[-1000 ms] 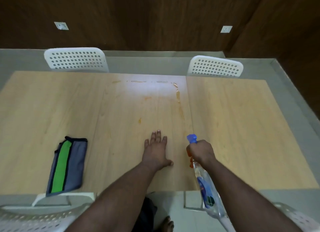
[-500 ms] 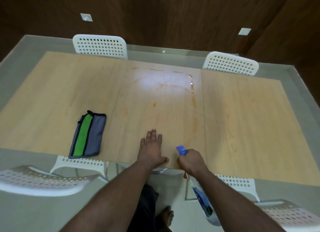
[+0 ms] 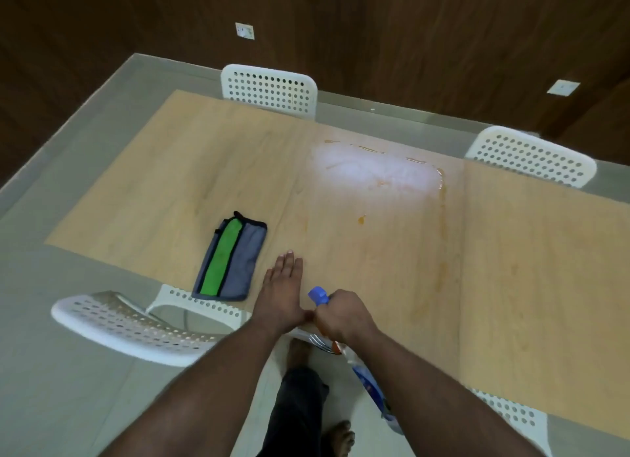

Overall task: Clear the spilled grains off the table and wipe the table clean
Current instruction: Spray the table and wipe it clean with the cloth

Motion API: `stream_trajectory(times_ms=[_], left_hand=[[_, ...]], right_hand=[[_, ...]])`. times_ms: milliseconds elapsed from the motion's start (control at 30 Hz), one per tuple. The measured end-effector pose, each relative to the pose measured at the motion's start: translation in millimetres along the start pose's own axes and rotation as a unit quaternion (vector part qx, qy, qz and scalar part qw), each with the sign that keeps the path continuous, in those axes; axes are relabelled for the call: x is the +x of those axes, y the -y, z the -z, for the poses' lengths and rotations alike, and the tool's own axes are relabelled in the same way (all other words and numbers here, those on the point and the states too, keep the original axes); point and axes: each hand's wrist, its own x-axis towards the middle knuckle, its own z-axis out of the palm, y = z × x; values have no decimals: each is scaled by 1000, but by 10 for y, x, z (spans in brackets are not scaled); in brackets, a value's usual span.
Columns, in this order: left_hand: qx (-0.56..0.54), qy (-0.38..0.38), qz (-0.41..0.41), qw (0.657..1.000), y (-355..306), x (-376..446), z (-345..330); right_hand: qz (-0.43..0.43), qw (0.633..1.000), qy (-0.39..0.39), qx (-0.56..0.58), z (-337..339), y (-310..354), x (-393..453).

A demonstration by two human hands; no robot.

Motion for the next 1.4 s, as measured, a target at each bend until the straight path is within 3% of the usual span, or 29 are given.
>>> stream_trajectory(times_ms=[300,733,1133,1400], left_hand=[[-73,-16,1,997,304,541,338],[-43,-5,-66,997,106,1745,749],[17,36,-108,993,-522,2064,644],[23,42,-73,996,-603,1775,505]], right_hand=[[14,1000,-20,-13,235,685,713],[-32,992,-115,39,1368,1337,1835],[-158,941,-238,180,2184,439,1835],[-138,955,-192,178,2092,375,1525]])
